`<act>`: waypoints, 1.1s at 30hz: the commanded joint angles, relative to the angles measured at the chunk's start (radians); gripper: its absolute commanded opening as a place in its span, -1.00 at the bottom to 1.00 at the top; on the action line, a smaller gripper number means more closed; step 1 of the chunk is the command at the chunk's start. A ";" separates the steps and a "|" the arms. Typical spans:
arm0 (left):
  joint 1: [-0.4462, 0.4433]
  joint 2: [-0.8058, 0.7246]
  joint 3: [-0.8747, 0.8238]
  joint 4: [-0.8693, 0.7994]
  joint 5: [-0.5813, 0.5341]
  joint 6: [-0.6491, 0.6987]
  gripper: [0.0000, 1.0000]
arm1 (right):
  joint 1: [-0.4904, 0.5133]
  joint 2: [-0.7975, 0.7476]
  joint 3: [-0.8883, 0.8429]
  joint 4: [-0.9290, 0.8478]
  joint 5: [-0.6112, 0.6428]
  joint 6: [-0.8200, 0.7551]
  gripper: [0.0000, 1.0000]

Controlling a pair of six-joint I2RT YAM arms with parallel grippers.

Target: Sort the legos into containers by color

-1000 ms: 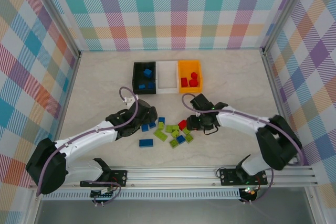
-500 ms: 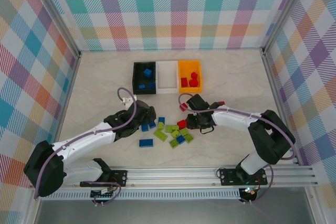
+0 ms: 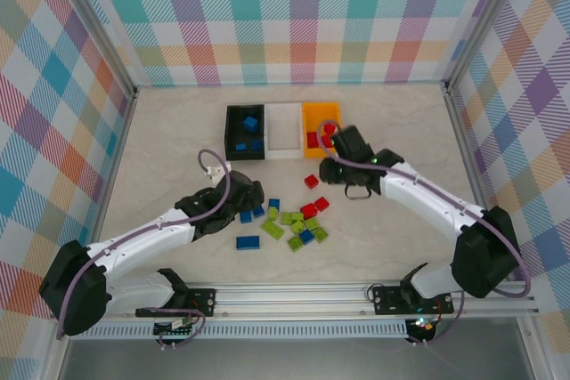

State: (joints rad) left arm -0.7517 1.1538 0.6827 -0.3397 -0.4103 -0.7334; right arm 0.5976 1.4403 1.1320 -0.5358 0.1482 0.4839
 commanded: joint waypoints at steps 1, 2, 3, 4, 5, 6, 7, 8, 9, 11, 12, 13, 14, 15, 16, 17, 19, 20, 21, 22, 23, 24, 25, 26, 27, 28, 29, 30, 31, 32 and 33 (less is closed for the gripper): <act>-0.011 -0.022 -0.016 -0.021 0.001 0.003 1.00 | -0.071 0.164 0.179 0.052 -0.003 -0.066 -0.39; -0.012 -0.025 -0.014 -0.029 0.002 0.003 1.00 | -0.086 0.232 0.246 0.055 0.004 -0.072 -0.39; -0.012 -0.029 -0.017 -0.033 0.003 0.001 1.00 | -0.105 0.307 0.323 0.050 0.007 -0.079 -0.38; -0.012 -0.034 -0.018 -0.037 0.003 0.001 1.00 | -0.117 0.362 0.381 0.041 0.013 -0.080 -0.37; -0.011 -0.043 -0.023 -0.042 0.005 0.000 1.00 | -0.128 0.422 0.440 0.030 0.014 -0.079 -0.37; -0.012 -0.050 -0.028 -0.045 0.009 0.000 1.00 | -0.139 0.490 0.512 0.015 0.012 -0.079 -0.36; -0.012 -0.055 -0.031 -0.050 0.010 -0.003 1.00 | -0.146 0.537 0.564 0.001 0.018 -0.079 -0.36; -0.012 -0.062 -0.034 -0.058 0.010 -0.006 1.00 | -0.150 0.582 0.612 -0.015 0.022 -0.079 -0.36; -0.012 -0.067 -0.035 -0.064 0.011 -0.007 1.00 | -0.155 0.630 0.665 -0.030 0.025 -0.082 -0.35; -0.012 -0.076 -0.040 -0.077 0.011 -0.012 1.00 | -0.162 0.712 0.754 -0.069 0.028 -0.076 -0.34; -0.011 -0.081 -0.043 -0.083 0.013 -0.016 1.00 | -0.166 0.741 0.782 -0.080 0.025 -0.071 -0.31; -0.011 -0.084 -0.047 -0.085 0.018 -0.017 1.00 | -0.168 0.761 0.800 -0.092 0.022 -0.066 -0.29; -0.012 -0.086 -0.046 -0.092 0.020 -0.018 1.00 | -0.171 0.773 0.810 -0.096 0.022 -0.061 -0.25; -0.011 -0.083 -0.046 -0.100 0.021 -0.022 1.00 | -0.173 0.777 0.812 -0.095 0.020 -0.054 -0.20; -0.011 -0.078 -0.045 -0.105 0.021 -0.022 1.00 | -0.174 0.777 0.813 -0.090 0.014 -0.050 -0.11; -0.010 -0.071 -0.041 -0.114 0.022 -0.021 1.00 | -0.175 0.771 0.811 -0.087 0.014 -0.050 0.00; -0.009 -0.051 -0.029 -0.122 0.028 -0.016 1.00 | -0.176 0.744 0.799 -0.075 0.009 -0.054 0.14; -0.008 -0.039 -0.020 -0.125 0.033 -0.012 1.00 | -0.176 0.724 0.786 -0.062 0.003 -0.057 0.16; -0.008 -0.027 -0.011 -0.127 0.037 -0.009 1.00 | -0.176 0.701 0.771 -0.050 -0.005 -0.059 0.17; -0.007 -0.015 -0.003 -0.126 0.044 -0.005 1.00 | -0.174 0.675 0.752 -0.043 -0.011 -0.059 0.17; -0.007 0.001 0.004 -0.120 0.051 0.003 0.99 | -0.173 0.642 0.723 -0.027 -0.019 -0.061 0.17; -0.003 0.016 0.018 -0.120 0.054 0.006 0.95 | -0.168 0.598 0.681 -0.007 -0.028 -0.061 0.17; 0.003 0.042 0.030 -0.116 0.061 0.011 0.89 | -0.162 0.564 0.646 0.010 -0.035 -0.066 0.16; 0.011 0.061 0.041 -0.109 0.074 0.018 0.79 | -0.155 0.529 0.602 0.030 -0.040 -0.067 0.14; 0.019 0.089 0.054 -0.104 0.084 0.023 0.69 | -0.146 0.492 0.553 0.046 -0.044 -0.072 0.12; 0.030 0.113 0.069 -0.099 0.090 0.026 0.61 | -0.138 0.459 0.512 0.063 -0.046 -0.074 0.11; 0.038 0.142 0.088 -0.098 0.097 0.032 0.53 | -0.128 0.421 0.459 0.083 -0.050 -0.074 0.08; 0.044 0.172 0.109 -0.096 0.098 0.038 0.47 | -0.119 0.384 0.406 0.099 -0.053 -0.076 0.06; 0.049 0.199 0.125 -0.096 0.096 0.044 0.43 | -0.112 0.355 0.365 0.112 -0.054 -0.075 0.06; 0.053 0.231 0.144 -0.100 0.087 0.050 0.41 | -0.104 0.321 0.314 0.131 -0.055 -0.074 0.05; 0.060 0.265 0.162 -0.107 0.085 0.055 0.40 | -0.098 0.288 0.268 0.145 -0.057 -0.075 0.04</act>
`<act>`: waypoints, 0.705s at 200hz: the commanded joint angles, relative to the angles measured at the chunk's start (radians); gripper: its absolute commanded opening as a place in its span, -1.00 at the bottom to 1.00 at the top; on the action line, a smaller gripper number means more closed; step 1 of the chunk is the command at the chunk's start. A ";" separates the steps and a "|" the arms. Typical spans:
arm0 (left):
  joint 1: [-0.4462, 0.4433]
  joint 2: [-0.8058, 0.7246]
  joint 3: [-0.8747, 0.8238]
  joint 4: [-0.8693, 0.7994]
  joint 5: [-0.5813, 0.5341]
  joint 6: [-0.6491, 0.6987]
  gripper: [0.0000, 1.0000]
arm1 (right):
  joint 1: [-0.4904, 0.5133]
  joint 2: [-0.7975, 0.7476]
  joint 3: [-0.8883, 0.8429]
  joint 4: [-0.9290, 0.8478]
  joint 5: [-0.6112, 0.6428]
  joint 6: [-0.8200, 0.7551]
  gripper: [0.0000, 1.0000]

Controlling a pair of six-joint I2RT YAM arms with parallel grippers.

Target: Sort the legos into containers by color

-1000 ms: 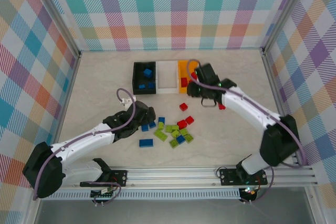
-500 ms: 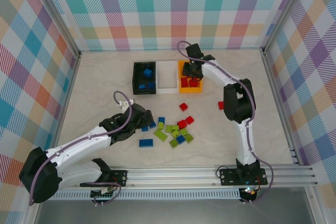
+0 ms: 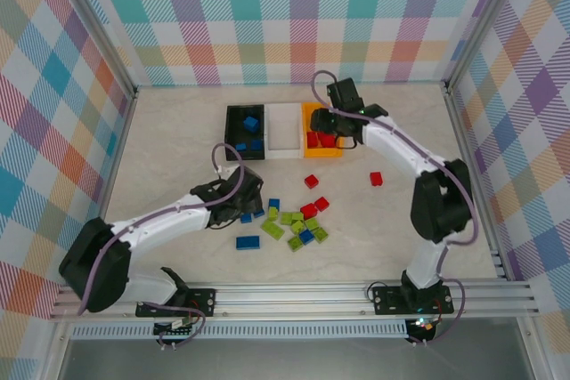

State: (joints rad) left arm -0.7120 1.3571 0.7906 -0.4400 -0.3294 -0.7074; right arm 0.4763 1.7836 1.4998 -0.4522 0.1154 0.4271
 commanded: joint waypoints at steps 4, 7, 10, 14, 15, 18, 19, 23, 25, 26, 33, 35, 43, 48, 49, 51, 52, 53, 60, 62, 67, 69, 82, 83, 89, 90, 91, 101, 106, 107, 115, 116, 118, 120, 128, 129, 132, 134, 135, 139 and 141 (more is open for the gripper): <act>0.029 0.101 0.075 -0.018 -0.008 0.032 0.39 | 0.028 -0.092 -0.150 0.078 -0.031 -0.014 0.04; 0.033 0.111 0.082 -0.020 -0.010 0.034 0.40 | 0.030 -0.103 -0.164 0.082 -0.034 -0.013 0.04; 0.036 0.121 0.085 -0.020 -0.013 0.034 0.40 | 0.031 -0.116 -0.181 0.085 -0.037 -0.011 0.04; 0.040 0.134 0.090 -0.022 -0.015 0.035 0.39 | 0.032 -0.131 -0.197 0.086 -0.039 -0.010 0.04; 0.041 0.137 0.090 -0.022 -0.015 0.036 0.39 | 0.032 -0.134 -0.199 0.086 -0.040 -0.010 0.04; 0.044 0.145 0.093 -0.021 -0.015 0.036 0.39 | 0.033 -0.144 -0.209 0.089 -0.042 -0.010 0.04; 0.045 0.147 0.093 -0.020 -0.015 0.036 0.40 | 0.033 -0.147 -0.214 0.091 -0.042 -0.010 0.04; 0.048 0.156 0.095 -0.019 -0.015 0.036 0.39 | 0.033 -0.158 -0.226 0.093 -0.042 -0.009 0.03; 0.049 0.161 0.095 -0.018 -0.016 0.036 0.39 | 0.033 -0.164 -0.234 0.094 -0.041 -0.008 0.03; 0.049 0.164 0.097 -0.018 -0.016 0.037 0.39 | 0.033 -0.167 -0.237 0.094 -0.040 -0.008 0.03; 0.054 0.179 0.098 -0.016 -0.019 0.037 0.37 | 0.033 -0.186 -0.256 0.097 -0.037 -0.009 0.03; 0.054 0.185 0.099 -0.016 -0.021 0.037 0.36 | 0.033 -0.190 -0.262 0.098 -0.037 -0.009 0.03; 0.055 0.205 0.101 -0.012 -0.022 0.034 0.33 | 0.033 -0.206 -0.279 0.105 -0.037 -0.007 0.03; 0.057 0.220 0.101 -0.009 -0.020 0.033 0.30 | 0.032 -0.217 -0.289 0.105 -0.034 -0.007 0.03; 0.057 0.222 0.100 -0.007 -0.019 0.034 0.30 | 0.032 -0.217 -0.289 0.105 -0.034 -0.007 0.03; 0.057 0.227 0.101 -0.005 -0.018 0.032 0.29 | 0.033 -0.220 -0.293 0.104 -0.034 -0.007 0.03; 0.057 0.231 0.101 -0.004 -0.018 0.032 0.28 | 0.033 -0.223 -0.294 0.104 -0.033 -0.007 0.03; 0.057 0.234 0.100 -0.004 -0.016 0.032 0.27 | 0.033 -0.225 -0.296 0.104 -0.033 -0.008 0.03; 0.057 0.250 0.096 0.007 -0.004 0.029 0.23 | 0.033 -0.235 -0.305 0.105 -0.031 -0.007 0.03; 0.057 0.254 0.095 0.011 0.001 0.027 0.21 | 0.033 -0.237 -0.308 0.106 -0.030 -0.008 0.03; 0.057 0.264 0.091 0.020 0.007 0.022 0.18 | 0.033 -0.244 -0.313 0.106 -0.027 -0.009 0.03; 0.057 0.268 0.089 0.023 0.008 0.022 0.17 | 0.033 -0.246 -0.314 0.105 -0.027 -0.010 0.03; 0.057 0.289 0.085 0.037 0.012 0.012 0.08 | 0.033 -0.260 -0.326 0.106 -0.023 -0.010 0.03; 0.057 0.289 0.085 0.038 0.012 0.011 0.07 | 0.033 -0.261 -0.327 0.106 -0.023 -0.011 0.03; 0.057 0.297 0.082 0.043 0.009 0.008 0.02 | 0.033 -0.267 -0.331 0.106 -0.021 -0.011 0.03; 0.058 0.297 0.082 0.045 0.009 0.008 0.01 | 0.033 -0.267 -0.331 0.106 -0.021 -0.011 0.03; 0.057 0.298 0.082 0.045 0.008 0.008 0.00 | 0.033 -0.268 -0.333 0.106 -0.021 -0.011 0.03; 0.057 0.306 0.081 0.052 0.004 0.005 -0.08 | 0.033 -0.278 -0.341 0.106 -0.019 -0.010 0.02; 0.057 0.310 0.082 0.053 0.004 0.005 -0.12 | 0.033 -0.284 -0.346 0.109 -0.020 -0.009 0.02; 0.057 0.311 0.083 0.053 0.003 0.006 -0.14 | 0.033 -0.284 -0.347 0.110 -0.020 -0.009 0.02; 0.057 0.316 0.086 0.052 -0.002 0.006 -0.20 | 0.033 -0.292 -0.354 0.113 -0.022 -0.005 0.03; 0.057 0.317 0.087 0.052 -0.001 0.005 -0.21 | 0.033 -0.292 -0.356 0.113 -0.022 -0.005 0.02; 0.057 0.318 0.089 0.052 -0.002 0.005 -0.23 | 0.033 -0.294 -0.357 0.114 -0.023 -0.004 0.02; 0.057 0.317 0.090 0.052 -0.002 0.006 -0.24 | 0.033 -0.295 -0.358 0.115 -0.023 -0.005 0.02; 0.057 0.317 0.093 0.053 -0.004 0.006 -0.29 | 0.033 -0.297 -0.361 0.113 -0.023 -0.004 0.02; 0.057 0.317 0.094 0.052 -0.005 0.005 -0.30 | 0.033 -0.298 -0.361 0.114 -0.023 -0.004 0.02; 0.057 0.317 0.094 0.052 -0.006 0.006 -0.33 | 0.033 -0.300 -0.364 0.115 -0.023 -0.004 0.02; 0.057 0.315 0.095 0.052 -0.008 0.006 -0.35 | 0.033 -0.300 -0.364 0.114 -0.022 -0.004 0.02; 0.057 0.314 0.096 0.051 -0.008 0.006 -0.36 | 0.033 -0.300 -0.364 0.114 -0.022 -0.004 0.02; 0.057 0.311 0.095 0.049 -0.011 0.006 -0.40 | 0.033 -0.301 -0.366 0.114 -0.020 -0.002 0.02; 0.057 0.309 0.096 0.046 -0.013 0.005 -0.41 | 0.033 -0.303 -0.366 0.112 -0.020 -0.002 0.02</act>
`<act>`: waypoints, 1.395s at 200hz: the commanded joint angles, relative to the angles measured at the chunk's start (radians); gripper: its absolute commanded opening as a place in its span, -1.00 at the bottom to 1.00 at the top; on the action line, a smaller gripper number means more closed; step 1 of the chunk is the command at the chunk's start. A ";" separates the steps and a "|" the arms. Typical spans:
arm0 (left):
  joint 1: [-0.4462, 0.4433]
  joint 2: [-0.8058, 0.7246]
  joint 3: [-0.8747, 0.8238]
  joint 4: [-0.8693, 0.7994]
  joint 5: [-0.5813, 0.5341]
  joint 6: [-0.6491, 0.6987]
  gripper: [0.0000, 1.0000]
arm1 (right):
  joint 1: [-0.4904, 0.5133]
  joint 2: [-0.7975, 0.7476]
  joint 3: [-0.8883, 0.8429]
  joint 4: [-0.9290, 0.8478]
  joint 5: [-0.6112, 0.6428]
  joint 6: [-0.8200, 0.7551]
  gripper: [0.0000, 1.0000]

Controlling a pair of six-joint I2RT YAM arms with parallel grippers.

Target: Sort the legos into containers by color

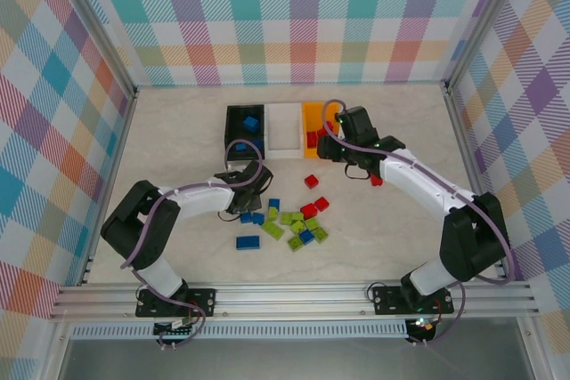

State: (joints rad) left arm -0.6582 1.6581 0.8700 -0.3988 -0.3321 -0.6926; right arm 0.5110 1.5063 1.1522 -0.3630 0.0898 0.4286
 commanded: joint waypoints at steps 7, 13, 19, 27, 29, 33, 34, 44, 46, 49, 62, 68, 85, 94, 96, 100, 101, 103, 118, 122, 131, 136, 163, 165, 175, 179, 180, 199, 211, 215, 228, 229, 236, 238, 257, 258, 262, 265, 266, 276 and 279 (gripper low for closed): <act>0.003 -0.001 0.019 0.003 -0.014 -0.008 -0.49 | -0.002 -0.027 -0.021 0.024 0.003 -0.004 0.02; 0.003 -0.010 0.021 -0.001 -0.016 -0.006 -0.57 | -0.002 -0.030 -0.024 0.025 0.003 -0.003 0.02; 0.002 -0.021 0.022 -0.007 -0.019 -0.006 -0.63 | -0.002 -0.033 -0.028 0.027 0.005 0.000 0.02; 0.003 -0.042 0.026 -0.017 -0.021 -0.004 -0.69 | -0.002 -0.037 -0.032 0.027 0.006 0.002 0.02; 0.003 -0.047 0.028 -0.019 -0.022 -0.004 -0.71 | -0.002 -0.038 -0.033 0.027 0.005 0.002 0.02; 0.003 -0.060 0.029 -0.025 -0.023 -0.003 -0.72 | -0.002 -0.040 -0.036 0.027 0.003 0.003 0.02; 0.003 -0.063 0.029 -0.025 -0.023 -0.002 -0.73 | -0.002 -0.040 -0.037 0.029 0.002 0.004 0.02; 0.005 -0.102 0.042 -0.044 -0.030 -0.001 -0.76 | -0.002 -0.046 -0.043 0.031 0.003 0.010 0.02; 0.005 -0.110 0.043 -0.048 -0.032 -0.001 -0.77 | -0.002 -0.047 -0.044 0.031 0.002 0.010 0.02; 0.005 -0.121 0.048 -0.054 -0.033 0.000 -0.77 | -0.001 -0.048 -0.046 0.030 0.002 0.011 0.02; 0.012 -0.170 0.079 -0.078 -0.053 0.008 -0.77 | -0.002 -0.058 -0.057 0.035 0.002 0.017 0.02; 0.020 -0.189 0.098 -0.086 -0.063 0.014 -0.77 | -0.002 -0.062 -0.062 0.038 0.002 0.020 0.03; 0.064 -0.199 0.183 -0.107 -0.077 0.032 -0.77 | -0.001 -0.069 -0.079 0.047 0.005 0.025 0.03; 0.093 -0.178 0.235 -0.103 -0.072 0.042 -0.77 | -0.002 -0.072 -0.086 0.049 0.006 0.031 0.03; 0.099 -0.173 0.247 -0.101 -0.072 0.045 -0.77 | -0.002 -0.072 -0.087 0.051 0.005 0.031 0.03; 0.107 -0.158 0.273 -0.098 -0.077 0.051 -0.77 | -0.002 -0.073 -0.091 0.052 0.004 0.032 0.03; 0.110 -0.152 0.280 -0.096 -0.077 0.054 -0.77 | -0.002 -0.073 -0.092 0.054 0.004 0.032 0.03; 0.113 -0.143 0.295 -0.097 -0.081 0.057 -0.77 | -0.002 -0.073 -0.093 0.053 0.004 0.032 0.03; 0.140 -0.038 0.427 -0.115 -0.112 0.084 -0.77 | -0.002 -0.075 -0.099 0.049 0.007 0.034 0.03; 0.144 -0.003 0.466 -0.125 -0.122 0.092 -0.77 | -0.002 -0.076 -0.102 0.048 0.007 0.033 0.03; 0.158 0.081 0.555 -0.144 -0.138 0.107 -0.77 | -0.001 -0.079 -0.106 0.046 0.005 0.035 0.03; 0.165 0.122 0.602 -0.156 -0.143 0.115 -0.77 | -0.002 -0.082 -0.109 0.042 0.006 0.035 0.03; 0.206 0.305 0.820 -0.229 -0.172 0.134 -0.79 | -0.002 -0.113 -0.132 0.030 0.003 0.035 0.04; 0.207 0.317 0.836 -0.233 -0.174 0.136 -0.79 | -0.002 -0.115 -0.135 0.030 0.003 0.036 0.04; 0.217 0.371 0.902 -0.261 -0.185 0.140 -0.79 | -0.002 -0.127 -0.147 0.029 0.001 0.038 0.04; 0.221 0.392 0.923 -0.271 -0.188 0.142 -0.79 | -0.002 -0.132 -0.151 0.031 -0.001 0.037 0.04; 0.221 0.397 0.932 -0.275 -0.189 0.143 -0.79 | -0.002 -0.133 -0.152 0.031 -0.001 0.037 0.04; 0.234 0.487 1.031 -0.336 -0.205 0.141 -0.79 | -0.002 -0.150 -0.169 0.023 -0.002 0.042 0.07; 0.241 0.522 1.069 -0.360 -0.203 0.140 -0.79 | -0.002 -0.158 -0.177 0.021 -0.005 0.045 0.09; 0.241 0.534 1.078 -0.364 -0.203 0.141 -0.78 | -0.002 -0.160 -0.179 0.020 -0.006 0.047 0.10; 0.244 0.556 1.107 -0.381 -0.197 0.141 -0.59 | -0.002 -0.168 -0.186 0.020 -0.008 0.050 0.13; 0.244 0.557 1.109 -0.381 -0.197 0.141 -0.57 | -0.002 -0.168 -0.186 0.019 -0.008 0.051 0.14; 0.244 0.562 1.115 -0.383 -0.190 0.142 -0.39 | -0.002 -0.171 -0.187 0.016 -0.007 0.053 0.16; 0.245 0.561 1.115 -0.383 -0.187 0.142 -0.34 | -0.002 -0.173 -0.187 0.015 -0.007 0.054 0.17; 0.244 0.547 1.112 -0.376 -0.174 0.143 0.10 | -0.002 -0.178 -0.188 0.011 -0.006 0.059 0.22; 0.244 0.545 1.110 -0.376 -0.174 0.144 0.11 | -0.002 -0.179 -0.188 0.011 -0.006 0.059 0.22; 0.244 0.541 1.109 -0.374 -0.172 0.143 0.16 | -0.002 -0.178 -0.187 0.009 -0.003 0.060 0.23; 0.244 0.537 1.110 -0.375 -0.168 0.143 0.20 | -0.003 -0.178 -0.187 0.007 -0.002 0.061 0.24; 0.244 0.535 1.109 -0.375 -0.167 0.144 0.21 | -0.002 -0.179 -0.187 0.007 -0.002 0.062 0.24; 0.243 0.510 1.102 -0.366 -0.153 0.146 0.32 | -0.003 -0.178 -0.186 0.004 0.000 0.061 0.25; 0.243 0.504 1.099 -0.363 -0.148 0.145 0.34 | -0.003 -0.179 -0.186 0.003 0.002 0.062 0.26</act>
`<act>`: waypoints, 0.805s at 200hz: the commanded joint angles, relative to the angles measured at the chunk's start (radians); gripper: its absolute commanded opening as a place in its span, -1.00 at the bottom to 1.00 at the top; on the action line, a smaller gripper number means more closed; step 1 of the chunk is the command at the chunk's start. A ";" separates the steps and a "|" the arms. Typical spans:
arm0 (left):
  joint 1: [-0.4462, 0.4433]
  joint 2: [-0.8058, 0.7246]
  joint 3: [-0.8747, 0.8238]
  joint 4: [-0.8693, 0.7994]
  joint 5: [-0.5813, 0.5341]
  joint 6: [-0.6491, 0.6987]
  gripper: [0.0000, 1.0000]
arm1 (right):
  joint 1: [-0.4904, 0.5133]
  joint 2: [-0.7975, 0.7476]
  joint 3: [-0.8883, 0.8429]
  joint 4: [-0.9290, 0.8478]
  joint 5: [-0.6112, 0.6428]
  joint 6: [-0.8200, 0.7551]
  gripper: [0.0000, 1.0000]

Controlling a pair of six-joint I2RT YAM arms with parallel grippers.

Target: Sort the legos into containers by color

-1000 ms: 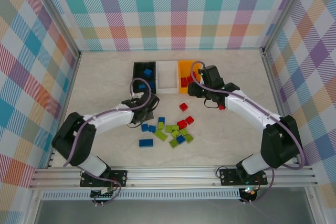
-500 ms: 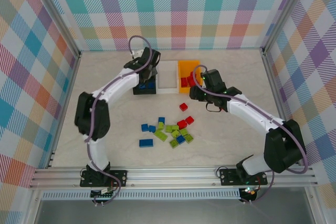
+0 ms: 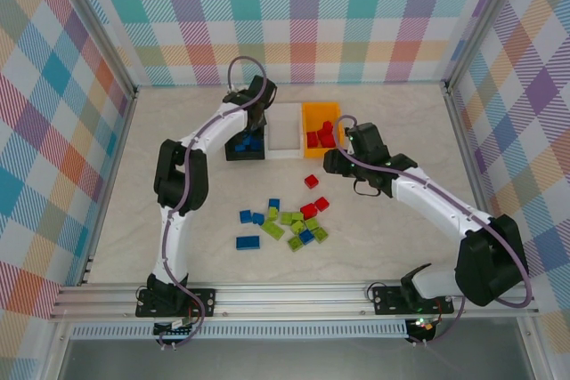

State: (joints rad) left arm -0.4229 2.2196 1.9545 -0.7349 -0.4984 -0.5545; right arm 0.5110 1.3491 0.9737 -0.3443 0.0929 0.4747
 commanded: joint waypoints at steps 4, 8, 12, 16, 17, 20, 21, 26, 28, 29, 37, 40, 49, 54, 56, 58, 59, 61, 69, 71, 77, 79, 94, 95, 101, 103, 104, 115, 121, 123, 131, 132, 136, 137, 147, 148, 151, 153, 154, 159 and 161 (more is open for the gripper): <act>0.006 -0.073 0.010 -0.023 0.025 0.007 0.37 | -0.003 -0.021 -0.007 -0.018 0.000 0.016 0.26; 0.004 -0.088 0.002 -0.017 0.030 0.008 0.43 | -0.004 -0.021 -0.007 -0.019 0.003 0.018 0.27; 0.000 -0.106 -0.009 -0.010 0.033 0.007 0.49 | -0.007 -0.019 -0.009 -0.020 0.004 0.017 0.28; -0.004 -0.125 -0.020 -0.001 0.036 0.007 0.57 | -0.009 -0.018 -0.011 -0.022 0.004 0.019 0.29; -0.005 -0.130 -0.022 0.001 0.037 0.007 0.59 | -0.010 -0.018 -0.011 -0.020 0.004 0.020 0.29; -0.009 -0.147 -0.032 0.006 0.040 0.007 0.65 | -0.013 -0.016 -0.014 -0.020 0.004 0.022 0.30; -0.011 -0.152 -0.035 0.009 0.041 0.007 0.67 | -0.014 -0.015 -0.014 -0.020 0.004 0.023 0.30; -0.019 -0.181 -0.055 0.022 0.045 0.005 0.76 | -0.022 -0.011 -0.018 -0.019 0.004 0.028 0.31; -0.023 -0.194 -0.064 0.025 0.048 0.005 0.79 | -0.026 -0.009 -0.019 -0.021 0.004 0.031 0.32; -0.025 -0.201 -0.069 0.030 0.048 0.005 0.81 | -0.029 -0.008 -0.019 -0.021 0.003 0.032 0.32; -0.042 -0.256 -0.118 0.065 0.057 0.005 0.98 | -0.050 0.002 -0.027 -0.020 0.000 0.047 0.32; -0.050 -0.276 -0.135 0.078 0.061 0.004 1.00 | -0.059 0.008 -0.031 -0.021 0.000 0.054 0.32; -0.073 -0.344 -0.203 0.114 0.069 0.002 1.00 | -0.090 0.027 -0.036 -0.031 0.010 0.070 0.33; -0.089 -0.382 -0.243 0.136 0.073 -0.003 1.00 | -0.107 0.038 -0.039 -0.035 0.023 0.073 0.32; -0.094 -0.397 -0.261 0.146 0.075 -0.004 1.00 | -0.112 0.042 -0.039 -0.037 0.030 0.074 0.32; -0.100 -0.412 -0.279 0.155 0.077 -0.005 1.00 | -0.116 0.046 -0.039 -0.038 0.039 0.074 0.32; -0.104 -0.419 -0.287 0.159 0.078 -0.006 1.00 | -0.120 0.049 -0.040 -0.038 0.044 0.073 0.32; -0.111 -0.434 -0.306 0.169 0.081 -0.009 1.00 | -0.126 0.055 -0.042 -0.039 0.055 0.072 0.33; -0.135 -0.491 -0.379 0.201 0.093 -0.019 1.00 | -0.149 0.079 -0.041 -0.047 0.087 0.068 0.33; -0.141 -0.505 -0.399 0.210 0.096 -0.022 1.00 | -0.156 0.087 -0.039 -0.051 0.092 0.068 0.34; -0.158 -0.545 -0.458 0.237 0.108 -0.031 1.00 | -0.178 0.115 -0.031 -0.063 0.099 0.068 0.34; -0.165 -0.557 -0.471 0.244 0.113 -0.034 1.00 | -0.184 0.123 -0.028 -0.067 0.100 0.066 0.34; -0.211 -0.636 -0.611 0.281 0.132 -0.059 1.00 | -0.230 0.188 -0.010 -0.088 0.117 0.072 0.34; -0.212 -0.641 -0.619 0.283 0.130 -0.061 1.00 | -0.232 0.192 -0.010 -0.088 0.117 0.073 0.34; -0.231 -0.668 -0.667 0.287 0.129 -0.075 1.00 | -0.246 0.211 -0.007 -0.088 0.123 0.077 0.34; -0.235 -0.674 -0.684 0.290 0.129 -0.078 1.00 | -0.250 0.217 -0.005 -0.088 0.129 0.078 0.34; -0.238 -0.680 -0.688 0.293 0.131 -0.080 1.00 | -0.252 0.219 -0.005 -0.087 0.131 0.078 0.34; -0.266 -0.725 -0.785 0.318 0.141 -0.094 1.00 | -0.272 0.247 0.002 -0.079 0.146 0.076 0.36; -0.281 -0.747 -0.833 0.328 0.142 -0.108 1.00 | -0.282 0.262 0.011 -0.083 0.155 0.076 0.36; -0.286 -0.755 -0.848 0.331 0.144 -0.111 1.00 | -0.286 0.267 0.014 -0.083 0.156 0.076 0.37; -0.303 -0.777 -0.903 0.339 0.155 -0.123 1.00 | -0.301 0.288 0.028 -0.088 0.161 0.072 0.36; -0.304 -0.778 -0.909 0.339 0.156 -0.126 1.00 | -0.303 0.290 0.029 -0.089 0.161 0.072 0.36; -0.310 -0.784 -0.928 0.340 0.160 -0.135 1.00 | -0.309 0.300 0.035 -0.090 0.163 0.071 0.35; -0.311 -0.786 -0.935 0.339 0.162 -0.138 1.00 | -0.311 0.302 0.036 -0.090 0.162 0.069 0.35; -0.316 -0.799 -0.977 0.332 0.178 -0.160 1.00 | -0.329 0.325 0.048 -0.095 0.148 0.063 0.34; -0.315 -0.801 -0.980 0.332 0.179 -0.161 1.00 | -0.330 0.326 0.050 -0.095 0.146 0.063 0.34; -0.318 -0.804 -0.996 0.333 0.184 -0.163 1.00 | -0.333 0.331 0.052 -0.095 0.142 0.061 0.34; -0.318 -0.806 -1.003 0.331 0.186 -0.166 1.00 | -0.337 0.337 0.054 -0.094 0.139 0.059 0.33; -0.319 -0.806 -1.007 0.330 0.187 -0.167 1.00 | -0.339 0.339 0.055 -0.094 0.137 0.058 0.33; -0.321 -0.811 -1.023 0.329 0.191 -0.173 1.00 | -0.344 0.349 0.059 -0.097 0.131 0.053 0.32; -0.321 -0.813 -1.029 0.329 0.190 -0.177 1.00 | -0.347 0.354 0.062 -0.098 0.127 0.051 0.31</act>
State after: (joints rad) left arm -0.7307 1.4590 0.9890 -0.4194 -0.3412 -0.6666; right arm 0.1913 1.6699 0.9844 -0.4229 0.2241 0.5381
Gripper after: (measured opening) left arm 0.999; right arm 0.665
